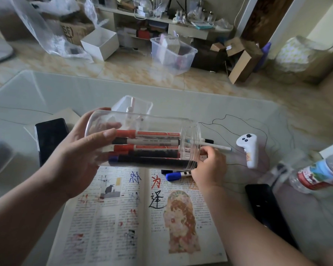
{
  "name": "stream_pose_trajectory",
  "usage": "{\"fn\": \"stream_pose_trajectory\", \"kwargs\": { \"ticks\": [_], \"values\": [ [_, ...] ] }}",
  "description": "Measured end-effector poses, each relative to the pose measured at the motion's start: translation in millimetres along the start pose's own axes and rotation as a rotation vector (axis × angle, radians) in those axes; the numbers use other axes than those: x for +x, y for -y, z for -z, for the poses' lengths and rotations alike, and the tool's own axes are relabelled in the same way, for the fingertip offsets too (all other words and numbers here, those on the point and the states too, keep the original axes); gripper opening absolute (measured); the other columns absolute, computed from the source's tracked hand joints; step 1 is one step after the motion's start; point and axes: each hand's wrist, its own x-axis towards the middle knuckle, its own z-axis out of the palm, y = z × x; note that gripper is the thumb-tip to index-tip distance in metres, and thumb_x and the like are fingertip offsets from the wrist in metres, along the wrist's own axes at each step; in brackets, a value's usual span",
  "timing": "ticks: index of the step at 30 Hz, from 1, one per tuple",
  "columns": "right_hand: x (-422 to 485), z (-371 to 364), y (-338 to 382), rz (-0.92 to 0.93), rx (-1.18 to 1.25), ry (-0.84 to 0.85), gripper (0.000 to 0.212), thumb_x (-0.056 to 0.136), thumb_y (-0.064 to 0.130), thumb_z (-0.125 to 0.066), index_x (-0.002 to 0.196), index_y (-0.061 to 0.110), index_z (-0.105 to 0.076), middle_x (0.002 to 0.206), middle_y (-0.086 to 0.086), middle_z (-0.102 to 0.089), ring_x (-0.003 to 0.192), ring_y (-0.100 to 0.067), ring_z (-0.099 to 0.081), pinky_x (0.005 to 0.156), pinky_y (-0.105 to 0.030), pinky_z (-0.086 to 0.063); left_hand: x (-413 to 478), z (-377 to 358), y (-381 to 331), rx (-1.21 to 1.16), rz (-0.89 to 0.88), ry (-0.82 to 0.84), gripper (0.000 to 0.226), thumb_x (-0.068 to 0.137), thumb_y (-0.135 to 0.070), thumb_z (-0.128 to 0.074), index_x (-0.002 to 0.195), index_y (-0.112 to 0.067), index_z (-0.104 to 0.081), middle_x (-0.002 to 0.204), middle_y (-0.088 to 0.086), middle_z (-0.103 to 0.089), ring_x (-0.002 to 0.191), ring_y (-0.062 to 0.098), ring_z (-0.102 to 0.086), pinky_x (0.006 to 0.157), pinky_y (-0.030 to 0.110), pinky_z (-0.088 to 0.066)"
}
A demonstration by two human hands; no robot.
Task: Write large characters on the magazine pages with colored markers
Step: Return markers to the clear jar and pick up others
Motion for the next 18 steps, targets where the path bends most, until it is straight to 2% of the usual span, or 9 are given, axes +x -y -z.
{"fn": "stream_pose_trajectory", "kwargs": {
  "ticks": [3,6,8,10,12,13,15,17,18],
  "values": [
    [-1,6,4,-0.016,0.15,-0.061,0.041,0.087,0.049,-0.06,0.093,0.01,-0.072,0.091,-0.008,-0.072,0.091,-0.034,-0.063,0.079,-0.042,-0.05,-1,-4,0,0.018,0.004,-0.004,0.091,0.051,-0.037,-0.095,0.13,-0.017,-0.055,0.12,0.016,-0.06,0.104,0.042,-0.069,0.071,0.04,-0.06],
    [-6,31,22,-0.218,0.515,-0.055,0.032,0.089,0.045,-0.058,0.095,0.015,-0.066,0.093,-0.004,-0.07,0.094,-0.03,-0.067,0.084,-0.045,-0.055,-3,-9,1,0.031,-0.012,0.001,0.086,0.058,-0.028,-0.091,0.134,-0.018,-0.053,0.116,0.011,-0.064,0.106,0.044,-0.069,0.084,0.05,-0.06],
    [-10,50,41,-0.52,0.883,0.238,0.035,0.094,0.044,-0.056,0.108,0.013,-0.066,0.102,-0.016,-0.072,0.1,-0.037,-0.068,0.09,-0.058,-0.056,-4,-13,0,0.082,-0.06,0.038,0.086,0.06,-0.026,-0.089,0.138,-0.02,-0.051,0.118,0.008,-0.066,0.108,0.041,-0.068,0.086,0.048,-0.059],
    [-19,63,54,-0.742,1.151,0.641,0.032,0.103,0.039,-0.049,0.111,0.018,-0.071,0.114,-0.022,-0.07,0.108,-0.043,-0.065,0.1,-0.067,-0.047,-8,-23,-8,0.367,-0.178,0.12,0.09,0.062,-0.032,-0.09,0.142,-0.03,-0.049,0.125,0.002,-0.066,0.111,0.029,-0.069,0.089,0.04,-0.059],
    [-28,67,58,-0.651,1.276,0.89,0.027,0.102,0.023,-0.053,0.102,0.034,-0.078,0.127,-0.016,-0.066,0.123,-0.037,-0.06,0.109,-0.062,-0.042,-10,-36,-21,0.904,-0.437,0.213,0.099,0.063,-0.048,-0.091,0.148,-0.037,-0.043,0.139,-0.007,-0.055,0.119,0.006,-0.062,0.093,0.019,-0.054],
    [-29,65,56,-0.64,1.301,0.945,0.033,0.098,0.017,-0.056,0.105,0.042,-0.077,0.136,-0.013,-0.06,0.132,-0.035,-0.054,0.113,-0.058,-0.04,-10,-44,-27,1.079,-0.562,0.274,0.101,0.063,-0.055,-0.087,0.15,-0.037,-0.04,0.144,-0.008,-0.048,0.122,-0.002,-0.056,0.093,0.009,-0.049],
    [-28,60,48,-0.673,1.359,0.951,0.042,0.096,0.013,-0.057,0.117,0.048,-0.071,0.146,-0.014,-0.055,0.14,-0.036,-0.047,0.116,-0.058,-0.035,-11,-60,-39,1.192,-0.637,0.397,0.099,0.065,-0.062,-0.08,0.152,-0.041,-0.036,0.149,-0.009,-0.039,0.125,-0.003,-0.052,0.092,0.003,-0.045],
    [-25,60,45,-0.792,1.563,0.949,0.036,0.101,0.011,-0.051,0.13,0.025,-0.067,0.145,-0.026,-0.052,0.139,-0.048,-0.043,0.113,-0.069,-0.031,-12,-70,-45,1.2,-0.637,0.458,0.097,0.067,-0.065,-0.079,0.151,-0.049,-0.032,0.149,-0.013,-0.036,0.125,0.004,-0.055,0.089,0.014,-0.054],
    [-26,61,47,-0.763,1.642,0.962,0.036,0.104,0.013,-0.046,0.137,0.009,-0.058,0.145,-0.032,-0.048,0.137,-0.054,-0.042,0.112,-0.073,-0.028,-11,-72,-46,1.202,-0.623,0.472,0.097,0.068,-0.064,-0.08,0.151,-0.05,-0.032,0.148,-0.014,-0.036,0.126,0.008,-0.055,0.089,0.021,-0.057]
  ]
}}
